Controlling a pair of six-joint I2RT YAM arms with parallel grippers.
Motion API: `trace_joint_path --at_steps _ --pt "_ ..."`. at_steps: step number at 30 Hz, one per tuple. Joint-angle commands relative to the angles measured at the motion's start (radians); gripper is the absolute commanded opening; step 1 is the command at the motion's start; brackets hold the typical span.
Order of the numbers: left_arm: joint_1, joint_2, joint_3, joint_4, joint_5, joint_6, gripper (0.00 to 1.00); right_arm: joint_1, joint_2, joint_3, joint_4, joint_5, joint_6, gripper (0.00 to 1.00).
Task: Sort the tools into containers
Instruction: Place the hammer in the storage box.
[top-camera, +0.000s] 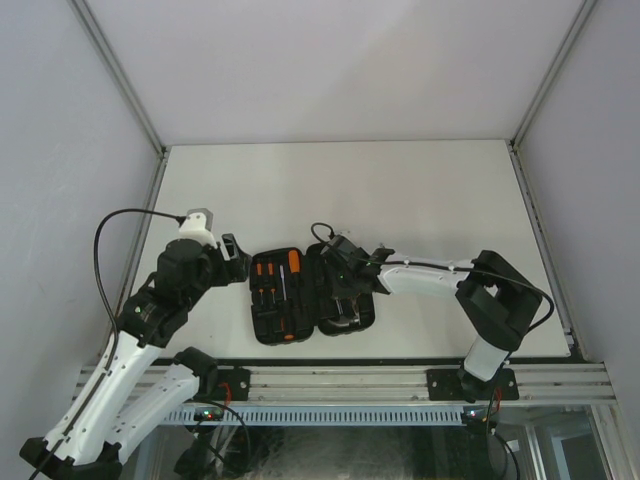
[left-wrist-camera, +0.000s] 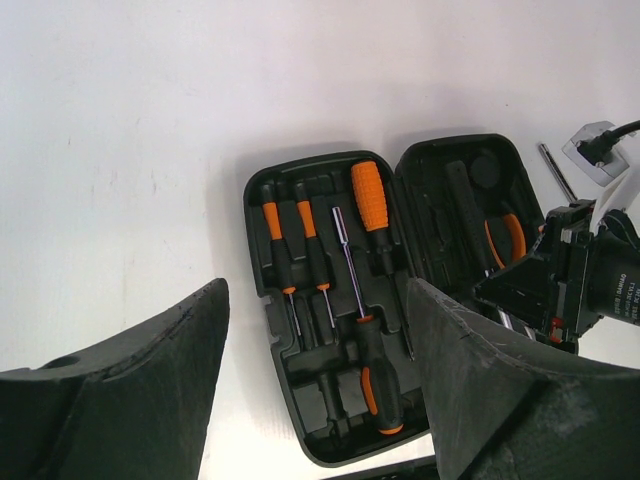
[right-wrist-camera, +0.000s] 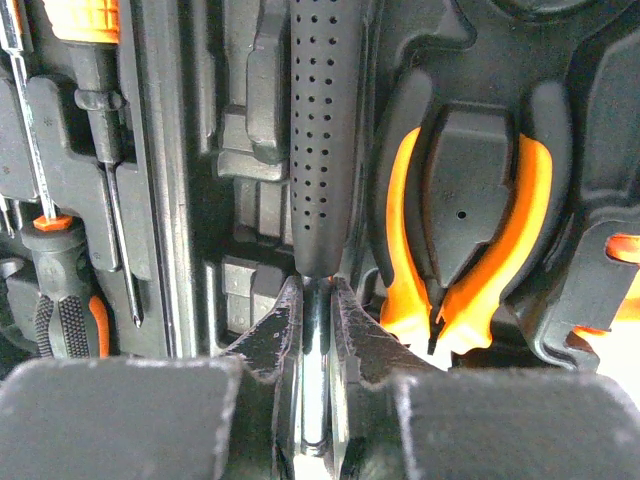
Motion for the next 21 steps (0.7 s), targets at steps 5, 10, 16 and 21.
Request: trace_joint_path --at_steps 5,10,16,21 --pt "0.007 0.007 -0.002 0.019 0.002 0.013 0.75 0.007 0.006 0.046 0.04 -0.02 0.001 0.0" --pt "0.007 0.005 -0.003 0.02 0.001 0.012 0.75 0.018 0.017 0.046 0.034 -0.024 0.005 0.03" --pt "0.007 0.008 -0.002 0.019 0.005 0.012 0.75 0.022 0.024 0.046 0.025 -0.013 0.023 0.19" --pt "0.007 0.01 -0.002 0.02 0.004 0.011 0.75 0.022 0.012 0.046 0.02 -0.008 0.03 0.28"
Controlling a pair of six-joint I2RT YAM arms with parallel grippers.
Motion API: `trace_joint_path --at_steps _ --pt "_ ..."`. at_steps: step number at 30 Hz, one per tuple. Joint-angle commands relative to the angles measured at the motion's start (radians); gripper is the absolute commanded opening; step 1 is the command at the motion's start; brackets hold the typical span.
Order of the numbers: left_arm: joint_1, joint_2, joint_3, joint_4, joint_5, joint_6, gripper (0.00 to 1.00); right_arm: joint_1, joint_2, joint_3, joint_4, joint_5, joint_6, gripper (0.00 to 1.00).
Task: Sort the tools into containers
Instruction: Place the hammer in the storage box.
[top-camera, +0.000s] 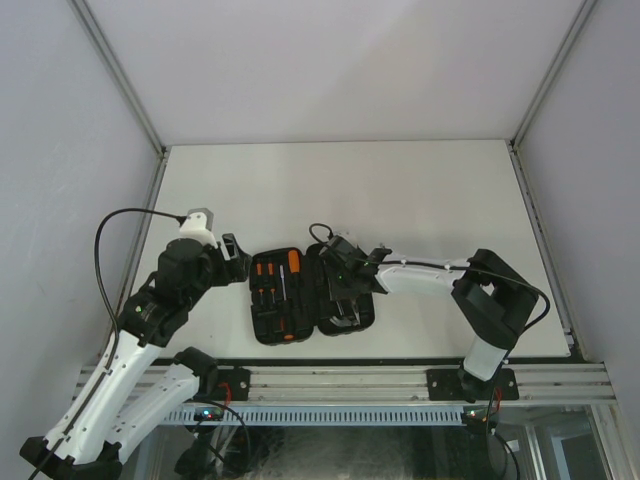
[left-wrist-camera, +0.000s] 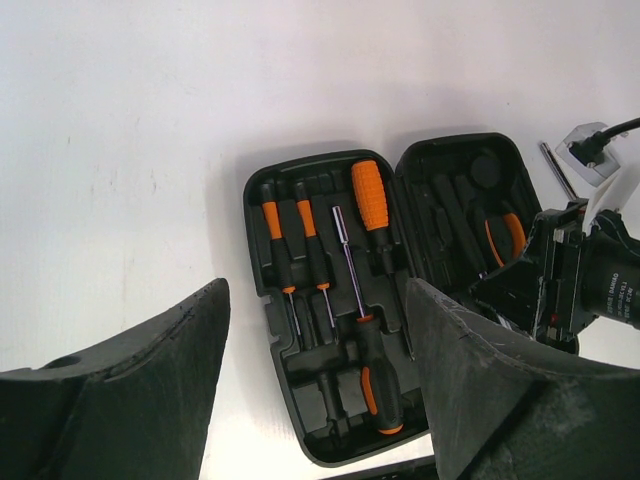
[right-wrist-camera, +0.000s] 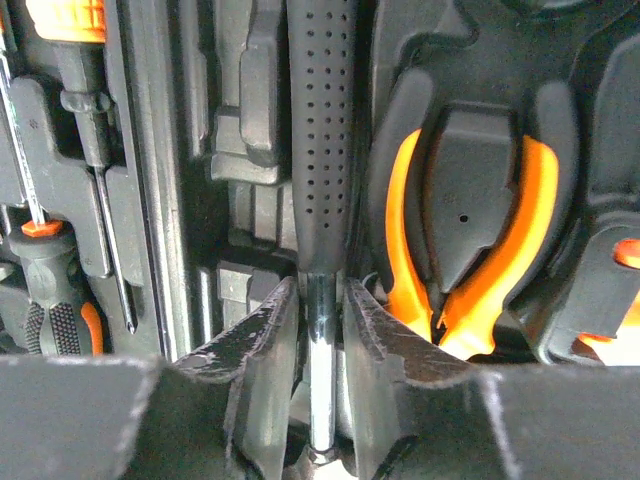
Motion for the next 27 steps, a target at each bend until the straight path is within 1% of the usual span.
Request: trace_joint_path --at_steps 1,4,19,27 --pt "0.007 0.004 -0.002 0.019 0.005 0.011 0.75 0.008 -0.018 0.039 0.022 -0.001 0.022 0.29" --pt "0.007 0.003 -0.003 0.02 0.005 0.012 0.75 0.008 -0.032 0.039 0.018 0.001 0.022 0.31" --pt "0.007 0.005 -0.005 0.021 0.012 0.013 0.75 0.015 -0.128 0.039 -0.034 0.012 0.006 0.29" --pt "0.007 0.009 -0.004 0.023 0.017 0.014 0.75 0.052 -0.133 0.035 -0.153 0.089 0.006 0.22"
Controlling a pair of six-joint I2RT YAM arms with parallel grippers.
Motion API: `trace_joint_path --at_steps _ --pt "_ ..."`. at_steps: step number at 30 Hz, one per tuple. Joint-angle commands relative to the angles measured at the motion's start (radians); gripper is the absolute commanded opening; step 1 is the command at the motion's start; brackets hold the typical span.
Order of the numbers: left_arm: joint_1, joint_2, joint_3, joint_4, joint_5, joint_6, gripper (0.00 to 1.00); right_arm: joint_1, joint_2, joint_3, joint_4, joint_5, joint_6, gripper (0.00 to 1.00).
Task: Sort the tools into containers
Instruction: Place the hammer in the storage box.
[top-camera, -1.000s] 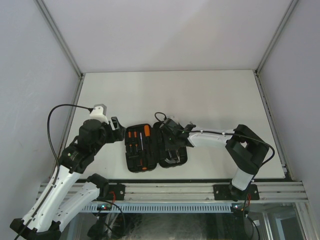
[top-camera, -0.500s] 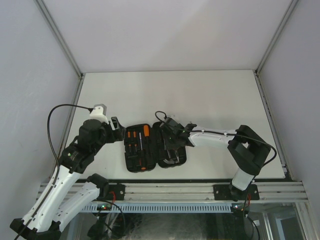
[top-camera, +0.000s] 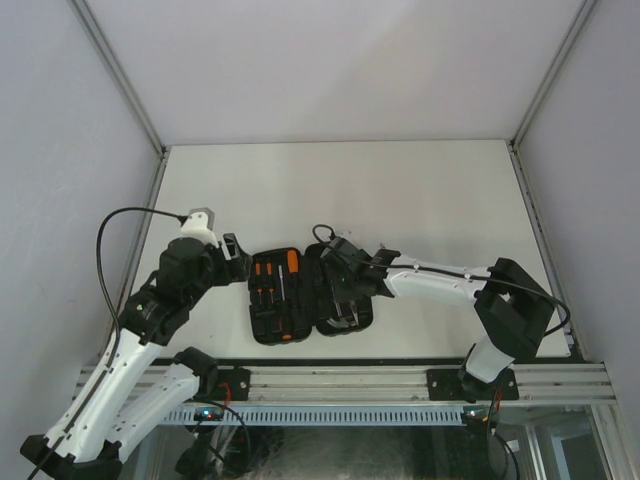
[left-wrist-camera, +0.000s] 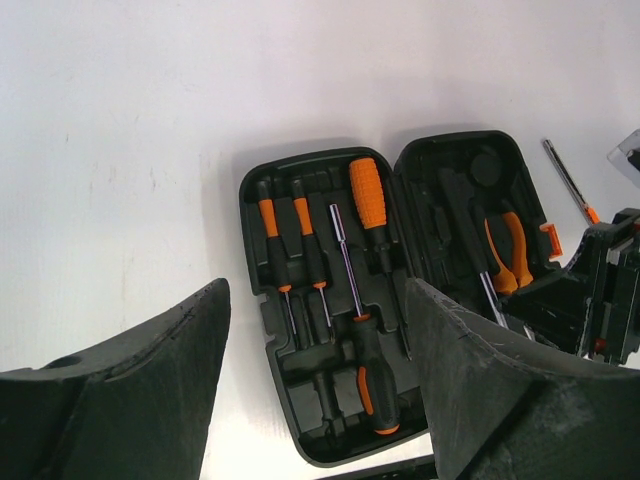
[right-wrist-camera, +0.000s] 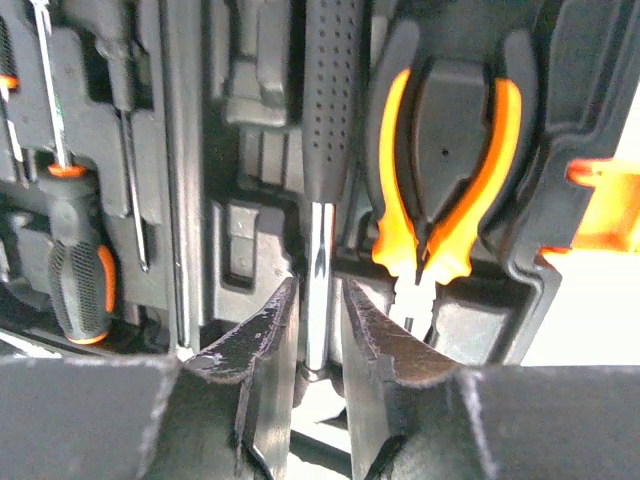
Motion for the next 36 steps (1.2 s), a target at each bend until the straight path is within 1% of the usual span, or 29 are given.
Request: trace_joint_path --at_steps 1,6,12,21,25,31,36 --pt "0.007 0.002 -0.004 0.022 0.015 0.014 0.75 0.027 -0.031 0.02 -0.073 0.048 0.006 0.22" --pt "0.007 0.002 -0.003 0.022 0.016 0.014 0.74 0.028 -0.033 -0.025 -0.03 -0.035 0.009 0.21" --pt "0.007 0.007 -0.003 0.022 0.019 0.014 0.74 0.028 -0.002 -0.032 0.01 -0.128 0.004 0.21" --pt "0.007 0.009 -0.003 0.022 0.021 0.014 0.74 0.032 -0.005 -0.036 0.065 -0.206 0.013 0.2" --pt "0.006 0.01 -0.004 0.023 0.021 0.014 0.74 0.03 0.004 -0.037 0.055 -0.195 0.016 0.2" --pt "0.007 0.012 -0.004 0.023 0.024 0.014 0.74 0.032 -0.021 -0.037 0.003 -0.109 0.013 0.2" --pt "0.007 0.018 -0.003 0.024 0.029 0.015 0.74 0.034 -0.012 -0.037 -0.011 -0.117 0.003 0.18"
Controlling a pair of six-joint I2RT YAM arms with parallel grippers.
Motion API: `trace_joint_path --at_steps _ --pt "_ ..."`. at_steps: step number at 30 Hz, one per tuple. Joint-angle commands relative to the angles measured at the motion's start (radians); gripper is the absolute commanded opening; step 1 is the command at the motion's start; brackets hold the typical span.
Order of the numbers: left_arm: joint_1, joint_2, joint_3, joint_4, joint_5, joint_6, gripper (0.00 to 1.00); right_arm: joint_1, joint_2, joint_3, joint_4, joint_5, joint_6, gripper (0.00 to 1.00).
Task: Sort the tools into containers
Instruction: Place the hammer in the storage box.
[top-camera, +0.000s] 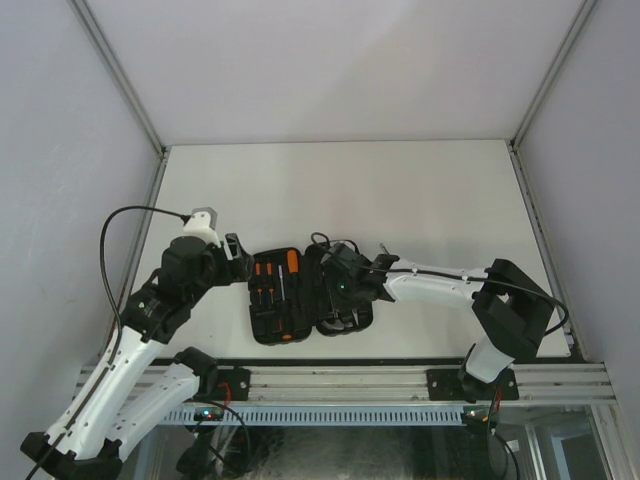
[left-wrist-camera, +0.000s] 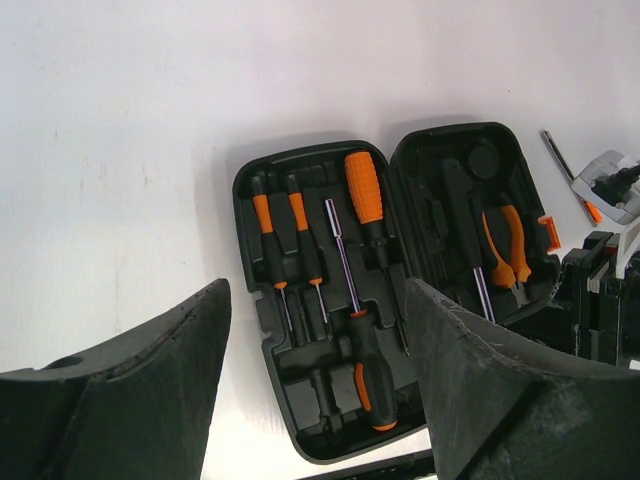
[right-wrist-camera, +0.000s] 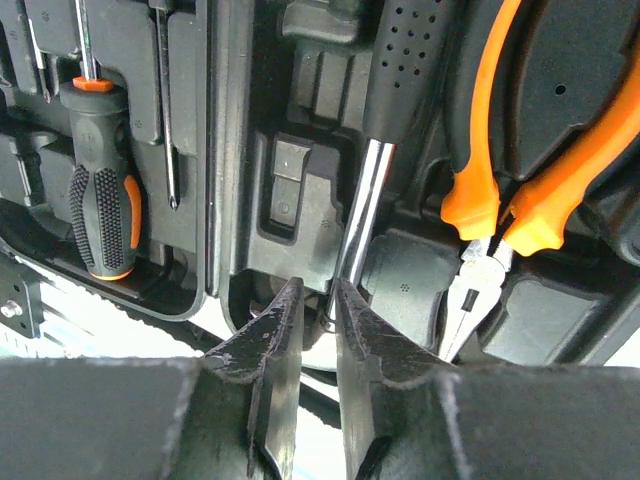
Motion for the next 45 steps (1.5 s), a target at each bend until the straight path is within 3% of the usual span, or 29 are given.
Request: trace_joint_path --at_steps 1,22,35,45 --pt "0.007 0.006 -0.005 0.024 0.011 0.014 0.74 0.011 -0.009 0.002 -0.024 0.024 0.001 0.18" --pt "0.007 0.008 -0.003 0.024 0.009 0.014 0.74 0.079 0.01 0.001 -0.138 0.038 0.018 0.17" --pt "0.007 0.011 -0.003 0.023 0.01 0.014 0.74 0.012 -0.128 0.002 -0.029 0.091 0.024 0.24" --pt "0.007 0.008 -0.003 0.022 0.011 0.015 0.74 -0.025 -0.006 0.119 -0.107 0.09 -0.032 0.1"
